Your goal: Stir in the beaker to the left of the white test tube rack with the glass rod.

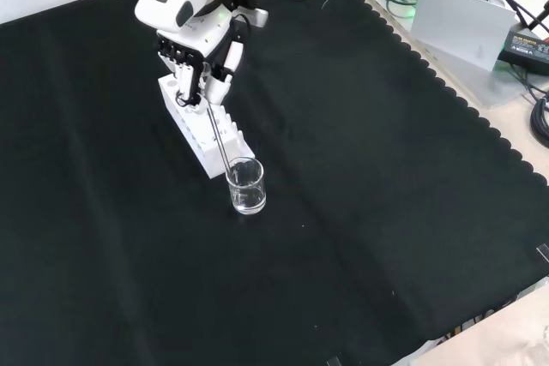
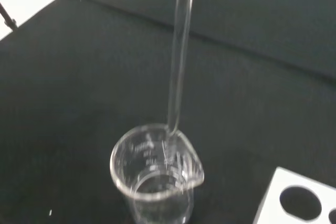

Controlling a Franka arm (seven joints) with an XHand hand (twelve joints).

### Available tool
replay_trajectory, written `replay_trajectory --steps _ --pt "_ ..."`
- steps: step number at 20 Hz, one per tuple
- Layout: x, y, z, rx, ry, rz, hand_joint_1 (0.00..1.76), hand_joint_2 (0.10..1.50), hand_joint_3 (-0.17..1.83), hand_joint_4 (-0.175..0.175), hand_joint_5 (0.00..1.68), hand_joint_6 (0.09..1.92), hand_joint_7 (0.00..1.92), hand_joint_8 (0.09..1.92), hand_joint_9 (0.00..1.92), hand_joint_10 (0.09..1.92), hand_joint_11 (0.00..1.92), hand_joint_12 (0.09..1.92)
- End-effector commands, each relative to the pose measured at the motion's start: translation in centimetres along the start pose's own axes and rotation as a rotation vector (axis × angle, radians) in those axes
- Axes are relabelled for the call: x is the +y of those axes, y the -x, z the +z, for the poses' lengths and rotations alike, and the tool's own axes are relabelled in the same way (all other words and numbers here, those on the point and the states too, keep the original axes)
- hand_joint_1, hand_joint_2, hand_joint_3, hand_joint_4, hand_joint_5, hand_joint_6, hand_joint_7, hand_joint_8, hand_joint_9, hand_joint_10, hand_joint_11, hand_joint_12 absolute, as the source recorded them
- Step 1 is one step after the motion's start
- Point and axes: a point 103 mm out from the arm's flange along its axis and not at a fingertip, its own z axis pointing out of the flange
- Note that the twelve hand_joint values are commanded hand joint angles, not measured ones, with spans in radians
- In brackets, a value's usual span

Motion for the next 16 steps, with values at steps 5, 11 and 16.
replay_trajectory --steps 5,11,16 --pt "-3.4 -1.2 1.5 -0.022 -0.043 0.008 1.18 1.15 -0.17 -0.175 1.09 0.89 1.56 0.73 1.75 0.57 1.69 0.92" --pt "-2.3 -3.1 0.5 0.0 -0.022 -0.03 1.18 1.15 -0.17 -0.175 1.09 0.89 1.56 0.73 1.75 0.57 1.69 0.92" --pt "-1.1 -4.1 0.4 0.006 -0.005 -0.054 1.18 1.15 -0.17 -0.175 1.09 0.89 1.56 0.73 1.75 0.57 1.69 0.92"
